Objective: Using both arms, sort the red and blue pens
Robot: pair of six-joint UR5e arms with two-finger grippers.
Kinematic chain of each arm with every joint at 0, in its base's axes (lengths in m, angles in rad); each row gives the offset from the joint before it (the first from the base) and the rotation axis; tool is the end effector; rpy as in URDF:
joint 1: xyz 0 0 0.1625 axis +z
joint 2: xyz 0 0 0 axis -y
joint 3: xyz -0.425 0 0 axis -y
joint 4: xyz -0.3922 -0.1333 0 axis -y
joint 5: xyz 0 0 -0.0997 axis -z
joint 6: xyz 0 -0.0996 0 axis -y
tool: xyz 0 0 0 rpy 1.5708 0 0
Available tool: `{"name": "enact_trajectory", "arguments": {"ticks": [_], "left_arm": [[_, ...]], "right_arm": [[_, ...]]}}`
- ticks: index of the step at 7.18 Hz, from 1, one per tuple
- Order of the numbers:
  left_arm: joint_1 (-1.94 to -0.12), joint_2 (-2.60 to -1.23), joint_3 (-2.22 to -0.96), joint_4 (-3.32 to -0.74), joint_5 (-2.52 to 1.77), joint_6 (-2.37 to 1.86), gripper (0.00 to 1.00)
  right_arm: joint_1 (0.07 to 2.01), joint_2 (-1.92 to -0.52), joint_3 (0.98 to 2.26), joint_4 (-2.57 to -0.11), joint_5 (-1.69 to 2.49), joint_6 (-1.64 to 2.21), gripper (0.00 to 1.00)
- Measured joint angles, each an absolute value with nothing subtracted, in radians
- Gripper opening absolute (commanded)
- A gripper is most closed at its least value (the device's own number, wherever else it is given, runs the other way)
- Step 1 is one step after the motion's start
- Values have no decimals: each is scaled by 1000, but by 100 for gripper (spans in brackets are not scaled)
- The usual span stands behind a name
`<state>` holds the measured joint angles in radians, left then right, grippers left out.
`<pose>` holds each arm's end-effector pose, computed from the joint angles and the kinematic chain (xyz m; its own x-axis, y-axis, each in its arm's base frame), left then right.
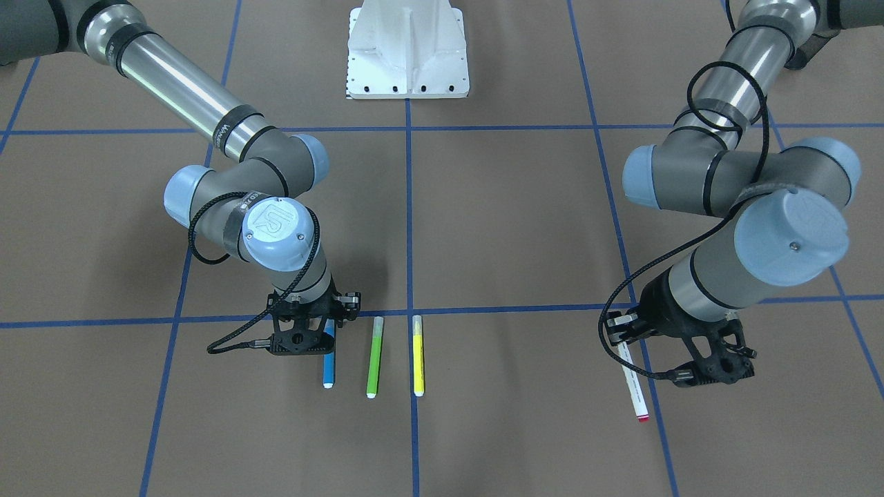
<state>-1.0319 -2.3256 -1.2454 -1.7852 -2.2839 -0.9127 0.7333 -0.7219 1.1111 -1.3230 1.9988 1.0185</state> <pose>0.3381 -0.6982 0.3092 0.5985 -0.0996 -0.7949 0.1031 0.9936 -0.0468 -0.5446 -0.6144 0.3081 0.7317 0.0167 0.6814 -0.0489 0.9984 0.0280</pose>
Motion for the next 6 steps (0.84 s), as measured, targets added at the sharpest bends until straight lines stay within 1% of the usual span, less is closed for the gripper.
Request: {"name": "enact_trajectory", "arguments": {"ticks": [1,2,6], "left_arm": [[-1032,-2326,-1247,-1785,-2284,-913,0],[-1032,-2324,-1250,-1784,-2284,-913,0],[-1034,-2304,-1281,-1784,-2284,-913,0]], "right_arm": [[733,-718,1105,-1323,1999,1020,7],[733,-716,1103,-1322,1999,1022,0],[746,-683,1111,-1337,2017,1030,0]]}}
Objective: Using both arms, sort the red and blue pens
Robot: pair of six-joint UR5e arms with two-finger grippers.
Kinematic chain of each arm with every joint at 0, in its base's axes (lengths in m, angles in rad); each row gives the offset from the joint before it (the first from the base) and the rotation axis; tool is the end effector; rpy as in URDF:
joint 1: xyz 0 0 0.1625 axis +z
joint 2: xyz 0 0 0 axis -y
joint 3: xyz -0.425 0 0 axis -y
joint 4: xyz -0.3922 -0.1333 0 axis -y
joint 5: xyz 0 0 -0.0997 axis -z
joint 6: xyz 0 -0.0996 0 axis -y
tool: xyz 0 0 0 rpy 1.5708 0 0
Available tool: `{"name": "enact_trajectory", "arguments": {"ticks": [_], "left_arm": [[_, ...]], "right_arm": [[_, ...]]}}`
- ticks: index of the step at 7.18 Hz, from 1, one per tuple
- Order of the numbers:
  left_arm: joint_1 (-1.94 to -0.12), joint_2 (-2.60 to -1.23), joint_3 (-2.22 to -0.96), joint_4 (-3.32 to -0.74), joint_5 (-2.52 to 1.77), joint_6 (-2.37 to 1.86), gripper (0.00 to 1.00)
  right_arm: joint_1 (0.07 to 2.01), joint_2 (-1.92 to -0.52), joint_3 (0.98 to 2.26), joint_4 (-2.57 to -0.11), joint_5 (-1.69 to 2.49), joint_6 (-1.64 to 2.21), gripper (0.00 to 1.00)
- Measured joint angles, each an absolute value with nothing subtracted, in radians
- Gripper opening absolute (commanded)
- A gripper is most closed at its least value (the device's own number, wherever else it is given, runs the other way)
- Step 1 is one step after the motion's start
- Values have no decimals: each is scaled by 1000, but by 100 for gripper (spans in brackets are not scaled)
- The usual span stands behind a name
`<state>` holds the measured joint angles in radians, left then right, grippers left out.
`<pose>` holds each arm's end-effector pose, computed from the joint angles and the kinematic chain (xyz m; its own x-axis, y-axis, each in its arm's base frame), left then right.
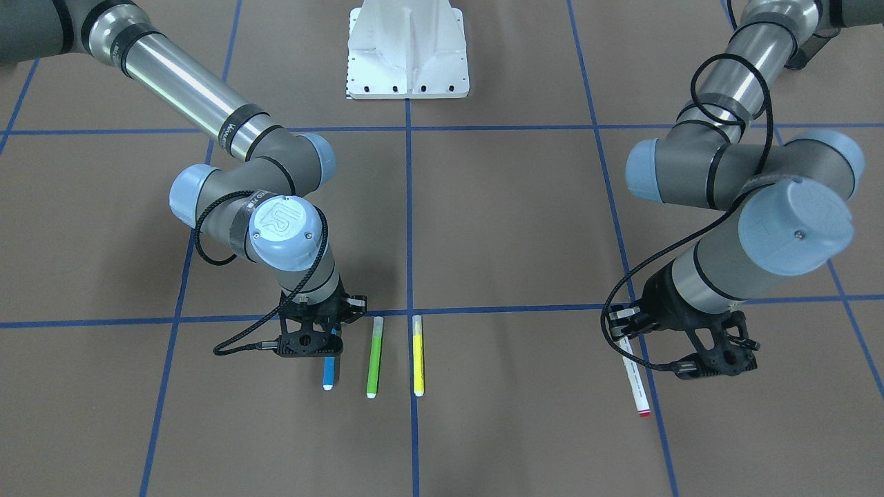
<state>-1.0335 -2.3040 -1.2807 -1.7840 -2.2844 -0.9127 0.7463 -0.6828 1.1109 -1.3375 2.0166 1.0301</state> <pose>0.3324 -0.6909 0.3090 0.5930 -0.0920 -0.7999 0.1041 0.9939 -0.0371 -0.5410 -0.6233 0.2775 0.7120 0.0258 0.7017 -0.0603 0.9979 0.0244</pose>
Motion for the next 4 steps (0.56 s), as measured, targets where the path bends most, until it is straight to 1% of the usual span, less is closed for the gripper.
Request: {"name": "enact_trajectory", "arguments": {"ticks": [1,3,4], "left_arm": [[-1035,-2291,-1297,-1784,-2285,-913,0],[-1053,-2224,-1385,-1763,-2286,-899,0],[-1068,-2205,-1439,-1706,-2285,-857,0]], "right_arm": [[762,-666,1133,-1376,2042,1031,0],[799,-671,1227,-1529,2068,994,0],[811,-688,1283,-1617,2069,949,0]]}}
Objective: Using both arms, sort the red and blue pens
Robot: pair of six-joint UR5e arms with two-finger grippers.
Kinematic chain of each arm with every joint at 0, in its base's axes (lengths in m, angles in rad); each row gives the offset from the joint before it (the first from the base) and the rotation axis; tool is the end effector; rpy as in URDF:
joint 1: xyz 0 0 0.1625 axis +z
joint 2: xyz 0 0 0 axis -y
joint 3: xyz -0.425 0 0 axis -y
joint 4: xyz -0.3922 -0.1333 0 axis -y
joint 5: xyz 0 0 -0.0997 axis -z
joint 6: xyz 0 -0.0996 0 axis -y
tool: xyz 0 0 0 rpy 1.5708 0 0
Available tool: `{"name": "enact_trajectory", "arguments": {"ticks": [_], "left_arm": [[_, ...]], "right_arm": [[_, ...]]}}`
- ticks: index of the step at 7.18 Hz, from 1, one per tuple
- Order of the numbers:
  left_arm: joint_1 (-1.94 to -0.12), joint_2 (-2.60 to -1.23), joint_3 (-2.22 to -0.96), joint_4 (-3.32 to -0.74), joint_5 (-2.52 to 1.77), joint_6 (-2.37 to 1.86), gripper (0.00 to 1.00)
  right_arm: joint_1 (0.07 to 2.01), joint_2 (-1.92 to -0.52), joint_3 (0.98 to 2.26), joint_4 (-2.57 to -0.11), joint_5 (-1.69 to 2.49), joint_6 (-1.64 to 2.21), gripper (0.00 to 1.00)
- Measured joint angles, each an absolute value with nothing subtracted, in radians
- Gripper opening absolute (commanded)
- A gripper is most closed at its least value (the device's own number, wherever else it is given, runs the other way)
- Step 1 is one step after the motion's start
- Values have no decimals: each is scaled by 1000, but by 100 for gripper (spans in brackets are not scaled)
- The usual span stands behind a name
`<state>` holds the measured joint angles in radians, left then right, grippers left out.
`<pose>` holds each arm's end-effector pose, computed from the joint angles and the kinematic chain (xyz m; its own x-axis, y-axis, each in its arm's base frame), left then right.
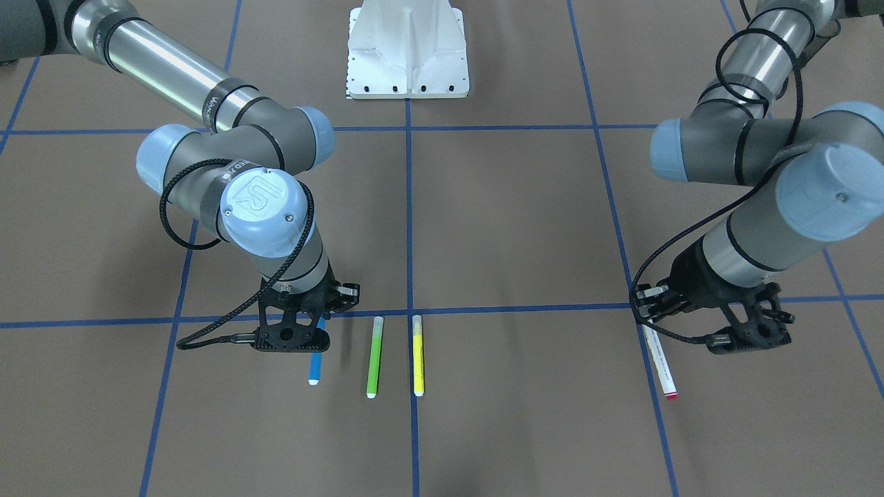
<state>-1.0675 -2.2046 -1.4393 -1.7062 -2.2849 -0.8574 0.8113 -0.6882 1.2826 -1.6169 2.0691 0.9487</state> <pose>0.2878 -0.6639 0.3172 0.6032 -0.0702 -0.7945 0.1047 0.9945 -0.0083 -0.4776 -0.6275 0.2355 0.7488 0.0452 0.6613 -0.0358 0.9990 -0.0277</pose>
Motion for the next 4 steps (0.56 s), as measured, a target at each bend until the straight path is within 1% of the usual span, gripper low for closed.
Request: {"name": "enact_trajectory", "arguments": {"ticks": [2,4], "left_arm": [[-1090,-2135,-1598,-1512,-2271,-701,0],[-1136,-2006,-1731,-1432,-2264,-567,0]], "right_arm": [[838,-794,1441,-1727,2066,880,0],[889,-911,1622,-1859,2061,764,0]]}}
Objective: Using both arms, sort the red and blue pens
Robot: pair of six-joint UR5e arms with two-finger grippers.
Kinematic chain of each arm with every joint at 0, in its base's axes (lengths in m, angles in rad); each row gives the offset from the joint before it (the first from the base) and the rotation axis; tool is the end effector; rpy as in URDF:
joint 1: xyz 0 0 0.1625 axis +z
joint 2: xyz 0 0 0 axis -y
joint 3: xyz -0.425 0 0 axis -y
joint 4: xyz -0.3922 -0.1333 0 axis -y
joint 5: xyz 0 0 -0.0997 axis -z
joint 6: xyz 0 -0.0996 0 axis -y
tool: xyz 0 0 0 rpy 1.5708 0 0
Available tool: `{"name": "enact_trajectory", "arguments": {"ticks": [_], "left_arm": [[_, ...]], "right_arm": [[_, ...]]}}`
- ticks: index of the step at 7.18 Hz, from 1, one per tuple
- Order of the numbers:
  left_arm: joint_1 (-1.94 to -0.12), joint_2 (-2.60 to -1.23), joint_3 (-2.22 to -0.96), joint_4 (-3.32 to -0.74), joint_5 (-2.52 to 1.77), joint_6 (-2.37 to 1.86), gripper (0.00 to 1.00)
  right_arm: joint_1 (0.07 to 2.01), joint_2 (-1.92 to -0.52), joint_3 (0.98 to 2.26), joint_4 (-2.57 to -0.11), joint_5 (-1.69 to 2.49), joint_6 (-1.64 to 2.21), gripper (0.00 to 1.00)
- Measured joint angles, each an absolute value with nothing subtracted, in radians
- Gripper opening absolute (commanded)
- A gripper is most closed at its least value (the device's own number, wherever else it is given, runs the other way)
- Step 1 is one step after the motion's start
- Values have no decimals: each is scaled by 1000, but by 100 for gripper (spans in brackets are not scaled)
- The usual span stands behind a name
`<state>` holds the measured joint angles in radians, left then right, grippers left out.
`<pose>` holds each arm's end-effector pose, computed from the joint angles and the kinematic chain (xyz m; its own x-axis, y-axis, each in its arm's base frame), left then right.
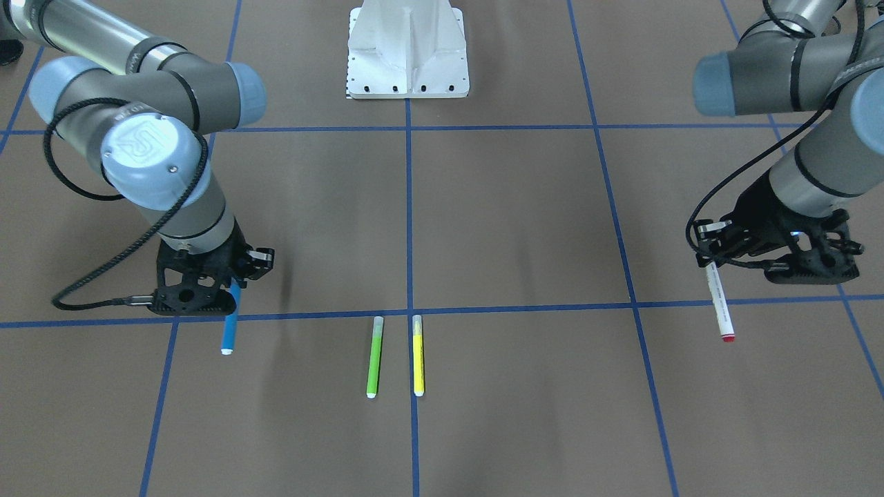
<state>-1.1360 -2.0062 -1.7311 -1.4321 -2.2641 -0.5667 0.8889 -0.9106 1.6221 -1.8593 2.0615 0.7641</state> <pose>0.2010 -0.5982 0.3525 0.6912 0.0522 -0.7207 -0.0082 0.9979 0.0644 -0.3645 -0.5860 0.2813 0.8040 -0.0200 0.5943 0.0255 0.9997 -0.0009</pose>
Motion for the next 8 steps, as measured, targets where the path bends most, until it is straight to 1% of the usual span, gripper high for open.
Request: {"name": "enact_trajectory", "arguments": {"ticks": [1,2,3,5,8], "left_arm": [[-1158,-1942,-1779,-1423,-2264,-516,0],[-1173,-1877,-1831,-1420,-2264,-479,0],[-1181,-1809,-1887,-1419,-2263,-459,0],[-1189,-1702,-1987,-1418,-2265,-449,0],[-1190,-1682,-2022,-1392,-2266,-448,0]], "right_arm": [[924,-938,1694,-1974,2046,638,0],[960,-957,1738,-2080,2013,490,0],[999,-982,1764,-2161,1962,337,0],[1091,-1089,1820,-2262,1919,101,0],[1227,-1221,1841,-2425,1986,-102,0]]}}
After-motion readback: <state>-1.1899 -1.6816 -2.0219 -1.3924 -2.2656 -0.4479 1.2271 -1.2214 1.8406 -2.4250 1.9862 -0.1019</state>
